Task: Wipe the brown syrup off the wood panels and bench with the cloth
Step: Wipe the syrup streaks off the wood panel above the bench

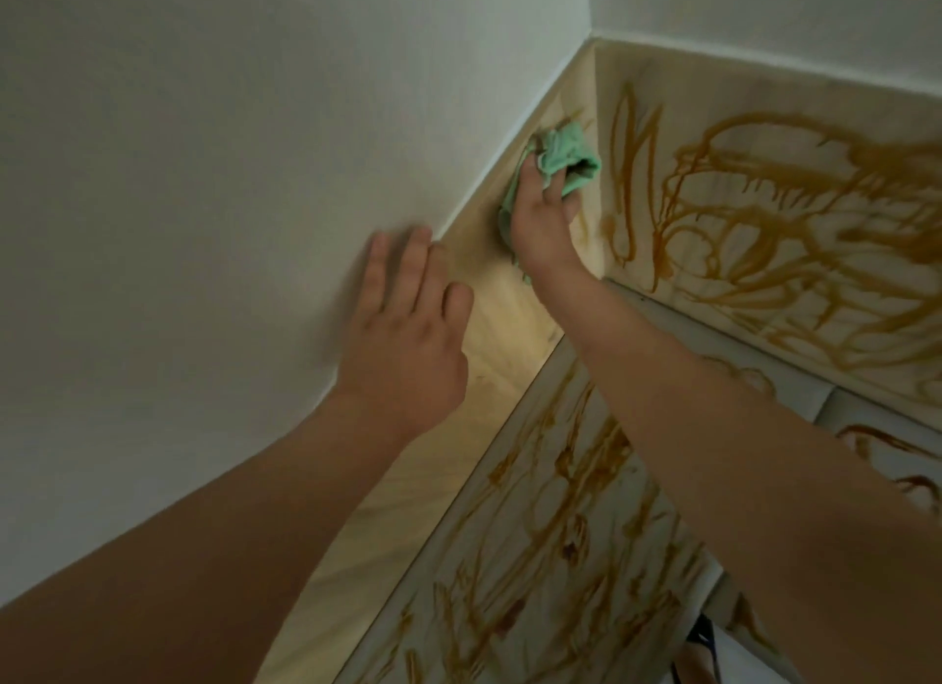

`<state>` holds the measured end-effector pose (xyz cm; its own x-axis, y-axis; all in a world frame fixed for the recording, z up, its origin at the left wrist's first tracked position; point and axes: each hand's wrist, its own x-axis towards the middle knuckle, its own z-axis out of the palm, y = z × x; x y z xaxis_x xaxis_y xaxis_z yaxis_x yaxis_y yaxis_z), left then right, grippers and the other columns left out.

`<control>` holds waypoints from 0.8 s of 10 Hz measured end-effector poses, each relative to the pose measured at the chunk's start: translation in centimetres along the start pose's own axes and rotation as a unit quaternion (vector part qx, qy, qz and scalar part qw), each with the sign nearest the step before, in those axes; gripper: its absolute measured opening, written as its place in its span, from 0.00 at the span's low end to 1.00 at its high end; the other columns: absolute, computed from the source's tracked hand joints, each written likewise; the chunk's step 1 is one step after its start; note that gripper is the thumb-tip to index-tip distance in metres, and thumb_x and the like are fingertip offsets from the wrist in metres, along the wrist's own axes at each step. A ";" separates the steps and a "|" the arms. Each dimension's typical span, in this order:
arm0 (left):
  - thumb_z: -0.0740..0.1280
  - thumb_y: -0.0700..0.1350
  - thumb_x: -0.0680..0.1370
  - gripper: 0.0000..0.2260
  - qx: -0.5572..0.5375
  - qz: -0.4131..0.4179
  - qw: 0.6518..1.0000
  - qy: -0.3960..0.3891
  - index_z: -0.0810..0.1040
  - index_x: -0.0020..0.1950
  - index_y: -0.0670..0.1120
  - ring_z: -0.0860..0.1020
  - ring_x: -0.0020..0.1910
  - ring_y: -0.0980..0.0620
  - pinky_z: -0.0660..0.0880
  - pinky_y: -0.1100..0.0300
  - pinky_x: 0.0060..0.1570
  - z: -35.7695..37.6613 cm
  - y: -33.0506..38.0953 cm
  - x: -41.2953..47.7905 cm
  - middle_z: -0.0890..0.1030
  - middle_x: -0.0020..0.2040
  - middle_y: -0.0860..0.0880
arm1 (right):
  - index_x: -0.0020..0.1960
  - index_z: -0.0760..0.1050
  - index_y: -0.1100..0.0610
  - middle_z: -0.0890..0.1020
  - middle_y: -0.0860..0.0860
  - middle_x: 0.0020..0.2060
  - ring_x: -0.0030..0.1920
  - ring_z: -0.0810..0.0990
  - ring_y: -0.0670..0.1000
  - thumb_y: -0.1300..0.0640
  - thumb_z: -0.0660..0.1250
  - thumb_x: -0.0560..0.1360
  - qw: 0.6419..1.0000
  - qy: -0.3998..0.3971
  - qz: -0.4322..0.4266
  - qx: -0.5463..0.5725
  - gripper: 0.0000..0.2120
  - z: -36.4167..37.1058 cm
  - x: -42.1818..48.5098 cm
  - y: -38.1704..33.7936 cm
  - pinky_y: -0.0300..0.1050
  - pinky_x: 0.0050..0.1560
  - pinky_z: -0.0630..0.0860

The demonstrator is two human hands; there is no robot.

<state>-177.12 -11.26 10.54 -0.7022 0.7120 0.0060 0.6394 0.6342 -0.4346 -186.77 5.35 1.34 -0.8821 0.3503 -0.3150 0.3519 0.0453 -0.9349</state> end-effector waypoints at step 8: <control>0.54 0.51 0.82 0.15 0.101 0.110 0.988 -0.048 0.66 0.62 0.42 0.39 0.79 0.25 0.40 0.33 0.78 2.1 -1.7 12.0 0.40 0.77 0.22 | 0.85 0.45 0.54 0.48 0.56 0.84 0.83 0.48 0.56 0.39 0.39 0.86 0.975 0.040 0.200 0.093 0.32 -0.8 9.9 11.3 0.56 0.81 0.43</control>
<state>-187.28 -4.45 9.44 -0.5863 0.7876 -0.1896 0.7104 0.3874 -0.5876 -191.25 10.06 -12.19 -0.6565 0.3776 -0.6530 0.5927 -0.2771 -0.7562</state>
